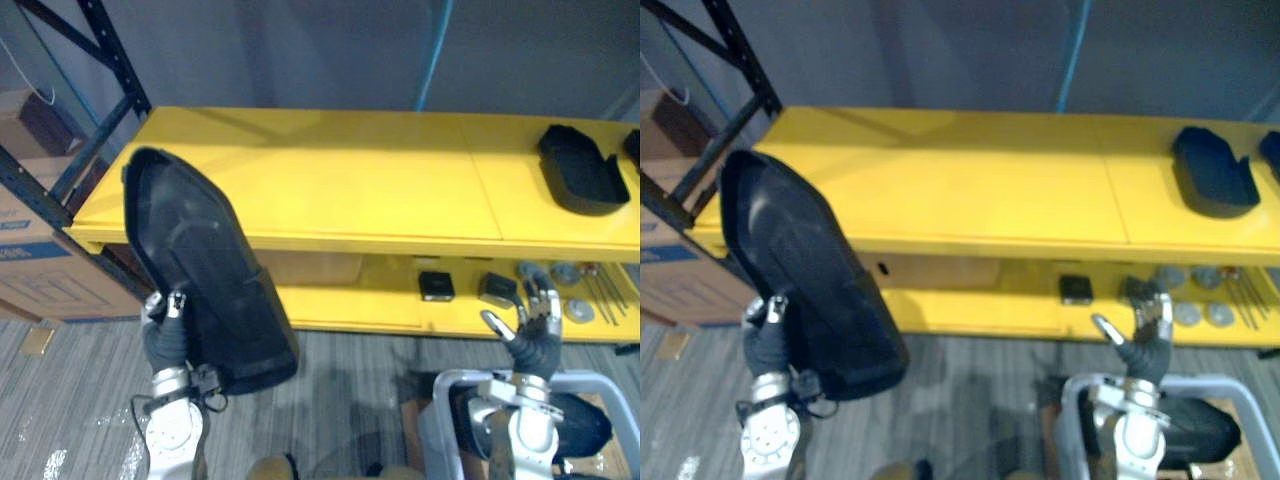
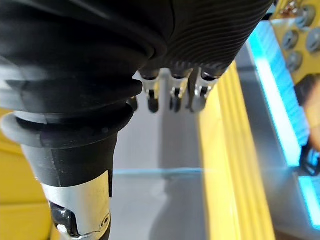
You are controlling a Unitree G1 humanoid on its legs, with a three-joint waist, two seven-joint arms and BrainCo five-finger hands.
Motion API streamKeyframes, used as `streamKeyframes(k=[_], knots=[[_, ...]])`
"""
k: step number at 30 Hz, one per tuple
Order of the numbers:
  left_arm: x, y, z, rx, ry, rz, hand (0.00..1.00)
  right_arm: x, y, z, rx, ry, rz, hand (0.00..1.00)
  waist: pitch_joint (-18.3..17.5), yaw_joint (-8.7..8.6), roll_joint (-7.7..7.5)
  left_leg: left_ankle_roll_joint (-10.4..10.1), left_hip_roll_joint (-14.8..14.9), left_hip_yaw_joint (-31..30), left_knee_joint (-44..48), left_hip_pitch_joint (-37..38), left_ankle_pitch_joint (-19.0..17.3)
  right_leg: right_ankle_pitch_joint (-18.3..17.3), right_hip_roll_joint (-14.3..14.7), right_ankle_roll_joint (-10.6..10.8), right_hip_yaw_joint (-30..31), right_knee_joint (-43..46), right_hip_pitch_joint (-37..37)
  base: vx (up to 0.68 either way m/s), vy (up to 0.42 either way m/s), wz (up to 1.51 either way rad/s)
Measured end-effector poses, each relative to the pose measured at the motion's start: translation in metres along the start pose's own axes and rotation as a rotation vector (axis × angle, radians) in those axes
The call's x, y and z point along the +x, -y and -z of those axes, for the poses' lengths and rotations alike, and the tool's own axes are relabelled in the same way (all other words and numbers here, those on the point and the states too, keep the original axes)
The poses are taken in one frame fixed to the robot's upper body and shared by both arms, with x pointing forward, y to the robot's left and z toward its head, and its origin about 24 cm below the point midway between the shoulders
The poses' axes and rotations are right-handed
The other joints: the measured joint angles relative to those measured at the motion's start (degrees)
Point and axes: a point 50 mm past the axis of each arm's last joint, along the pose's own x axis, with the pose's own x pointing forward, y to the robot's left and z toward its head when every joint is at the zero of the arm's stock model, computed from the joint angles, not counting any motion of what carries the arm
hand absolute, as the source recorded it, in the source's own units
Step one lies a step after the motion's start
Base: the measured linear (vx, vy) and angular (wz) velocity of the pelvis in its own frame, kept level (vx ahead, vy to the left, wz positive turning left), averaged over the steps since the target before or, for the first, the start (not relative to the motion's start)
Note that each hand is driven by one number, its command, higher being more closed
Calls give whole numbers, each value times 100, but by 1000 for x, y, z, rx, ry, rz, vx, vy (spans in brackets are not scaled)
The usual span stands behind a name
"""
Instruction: Walk over and take plastic housings, then place them on the shelf
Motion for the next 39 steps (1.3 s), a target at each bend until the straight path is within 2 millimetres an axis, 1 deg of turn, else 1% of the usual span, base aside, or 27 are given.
streamKeyframes(k=[1,2,3,4,5,6,7,8,9,10,11,12,13,14,15,16,17,19,20,22,27,30,33,35,36,38,39], knots=[[-3,-1,2,4,-12,-5,100,-4,2,-2,-5,-2,2,0,-30,12,57,75,142,16,552,-69,277,-86,46,-38,108,18,190,72,-100,-45],[-3,-3,2,7,-11,-9,100,-7,3,-3,-7,-1,3,0,-25,22,32,144,202,24,919,-159,659,-110,27,-78,155,-23,338,34,-92,-40],[-2,-4,1,12,-6,-13,100,-7,2,-5,-5,6,3,0,5,46,-51,171,212,43,1156,-273,776,-123,-16,-97,250,-75,430,-40,-107,-49],[-1,-4,0,11,2,-11,100,-4,1,-10,0,42,2,0,-13,83,-20,157,215,16,1117,-376,505,-120,-49,-93,392,-156,508,-98,-102,-70],[-1,-4,-2,11,14,-4,100,1,-1,-14,6,74,-3,0,-18,124,-34,178,144,12,630,-413,164,-120,-145,-93,578,-165,496,-115,-85,-73],[-1,-4,-3,10,20,0,100,3,-3,-15,10,81,-4,0,-11,139,-79,186,62,5,215,-406,68,-119,-231,-92,646,-166,483,-25,-14,-73],[0,-3,-4,8,27,3,100,6,-7,-16,24,93,0,0,-18,146,-189,165,-101,-15,-844,-332,74,-116,-428,-87,762,-156,449,65,26,-54],[-1,-3,-4,6,29,3,100,8,-9,-16,29,97,-6,0,-26,151,-227,129,-167,-54,-1436,-221,153,-116,-513,-86,810,-141,432,159,88,-69],[-1,-2,-5,1,37,4,100,10,-11,-18,25,105,-14,0,-41,163,-197,172,-252,-259,-2503,-4,559,-118,-573,-81,957,-76,410,196,159,-91],[0,-2,-10,-1,63,10,100,10,-11,-17,-2,103,-13,0,-117,211,-153,-279,-185,-329,-2989,233,1123,-250,-626,140,1186,-28,442,186,163,-81],[2,-2,-11,0,71,11,100,9,-12,-16,-2,98,-13,0,-137,210,-203,-295,-237,-270,-2985,266,1101,-278,-708,188,1217,-21,460,207,200,-52],[6,0,-14,2,95,20,100,7,-12,-15,-7,92,4,0,-187,121,-390,-209,-426,-171,-3006,298,1039,-235,-916,270,1202,0,438,177,178,-10],[11,1,-17,9,121,32,100,7,-12,-15,-4,93,15,0,-215,71,-530,-191,-512,-85,-3109,338,1028,-111,-1029,358,1205,12,373,171,186,-12],[13,1,-19,15,132,37,100,8,-12,-16,-1,96,23,0,-198,51,-584,-190,-530,-17,-3185,413,1029,-35,-1062,380,1205,11,369,130,126,-32],[14,0,-20,27,139,44,100,9,-12,-17,5,105,40,0,-222,30,-639,-184,-542,79,-3350,571,1033,152,-1087,426,1190,-2,348,104,76,-45],[14,-1,-19,40,138,50,100,12,-10,-18,7,119,58,0,-247,9,-637,-156,-530,172,-3543,758,1055,354,-1087,488,1157,-5,348,96,60,-43],[14,-1,-19,52,139,53,100,13,-9,-19,6,127,69,0,-269,-6,-622,-146,-522,199,-3625,820,1073,440,-1085,505,1104,-6,345,67,40,-33],[15,0,-19,65,134,75,100,17,-5,-22,5,150,109,0,-356,-28,-557,-118,-509,355,-3911,980,1156,748,-1072,548,995,-101,275,43,35,-29],[16,0,-19,66,127,82,100,17,-5,-23,6,152,116,0,-368,-39,-532,-104,-508,368,-3958,988,1178,817,-1068,563,975,-155,271,32,33,-19],[18,4,-18,69,114,119,100,17,-3,-21,8,140,150,0,-383,-86,-491,-75,-497,383,-4116,986,1267,972,-1069,572,699,-316,267,9,30,-4],[21,14,-12,76,55,214,100,17,-5,-18,16,110,170,0,-375,-106,-439,-101,-487,478,-4554,1139,1553,1089,-1020,611,494,-465,233,-42,11,-9],[25,26,-3,81,-14,297,100,19,-5,-19,18,108,171,0,-364,-170,-372,-123,-472,509,-4871,1254,1772,1093,-977,608,403,-491,208,-92,-9,-8],[34,39,5,79,-75,352,100,21,-5,-20,20,99,168,0,-344,-176,-258,-127,-475,657,-5175,1328,1953,1093,-971,607,398,-541,73,-114,11,-23],[43,44,7,90,-97,363,100,21,-6,-20,24,92,163,0,-312,-219,-226,-143,-476,723,-5180,1328,1950,1091,-982,605,399,-621,69,-122,3,-25],[49,46,9,107,-107,373,100,21,-7,-19,25,78,151,0,-301,-227,-208,-153,-467,770,-5198,1354,1955,1077,-982,587,398,-676,74,-122,-30,-36],[60,50,11,126,-131,386,100,21,-11,-16,30,56,131,0,-279,-276,-175,-184,-468,793,-5217,1370,1975,973,-982,439,387,-709,46,-126,-47,-36],[67,52,12,148,-141,388,100,20,-16,-15,38,45,116,0,-265,-323,-152,-219,-468,822,-5224,1362,2001,852,-985,369,387,-709,-14,-131,-77,-45]])
